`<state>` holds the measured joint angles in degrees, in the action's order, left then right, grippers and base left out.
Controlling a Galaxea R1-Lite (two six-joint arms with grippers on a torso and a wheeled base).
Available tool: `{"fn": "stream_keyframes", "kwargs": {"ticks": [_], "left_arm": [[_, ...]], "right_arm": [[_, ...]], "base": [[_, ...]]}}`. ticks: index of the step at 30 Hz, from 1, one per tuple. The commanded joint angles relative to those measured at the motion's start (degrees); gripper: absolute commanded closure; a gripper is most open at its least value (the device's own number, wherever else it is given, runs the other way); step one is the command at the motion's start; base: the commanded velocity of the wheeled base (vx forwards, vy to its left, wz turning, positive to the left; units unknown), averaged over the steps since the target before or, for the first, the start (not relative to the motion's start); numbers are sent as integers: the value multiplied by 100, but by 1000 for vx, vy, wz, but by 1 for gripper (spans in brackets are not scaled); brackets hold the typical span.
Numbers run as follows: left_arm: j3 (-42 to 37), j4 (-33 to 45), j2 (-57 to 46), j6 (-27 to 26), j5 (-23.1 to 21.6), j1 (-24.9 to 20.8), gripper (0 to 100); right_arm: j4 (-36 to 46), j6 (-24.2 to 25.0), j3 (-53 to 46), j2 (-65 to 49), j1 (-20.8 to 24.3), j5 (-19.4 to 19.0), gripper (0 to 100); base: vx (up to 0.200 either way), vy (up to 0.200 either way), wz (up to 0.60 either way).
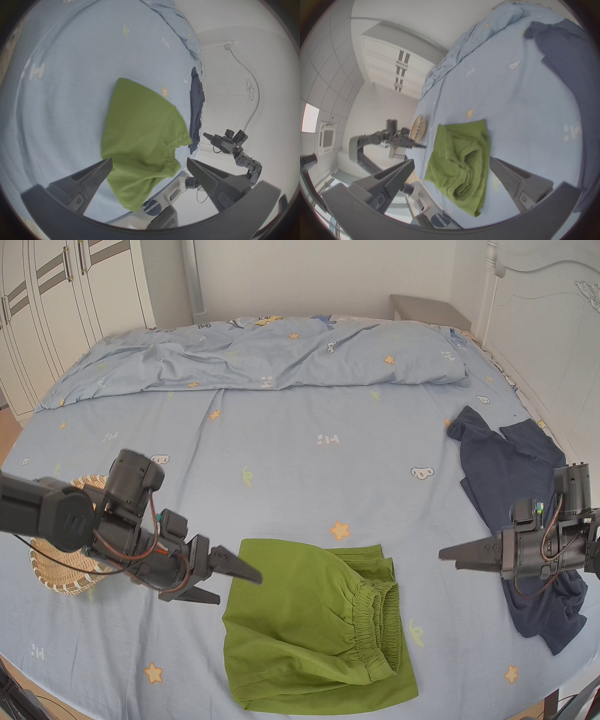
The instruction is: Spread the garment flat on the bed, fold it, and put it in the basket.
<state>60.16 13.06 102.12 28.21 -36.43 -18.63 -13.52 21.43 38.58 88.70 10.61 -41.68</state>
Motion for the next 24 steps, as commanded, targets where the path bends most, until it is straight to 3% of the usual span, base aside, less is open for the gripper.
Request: {"fn": "stream_keyframes", "kwargs": {"ticks": [1,5,14,20,24], "left_arm": [[-1349,-840,361,-879,-594,878,0],[-1542,-1420,669,-861,-567,817,0],[-1639,-2237,1143,-720,-550,439,0],[-1630,-2562,1231,-545,-497,281,0],[-1639,-2571,1231,-536,-497,307,0]], "right_arm": [[218,-174,-343,-63,1154,11,0],[280,-420,-448,-19,1479,11,0],[253,-649,-404,420,1655,28,0],[218,-781,9,974,2244,644,0],[218,-781,396,1185,2525,652,0]], "base": [[0,0,0],[0,0,0],[0,0,0],[0,0,0],[0,0,0]]}}
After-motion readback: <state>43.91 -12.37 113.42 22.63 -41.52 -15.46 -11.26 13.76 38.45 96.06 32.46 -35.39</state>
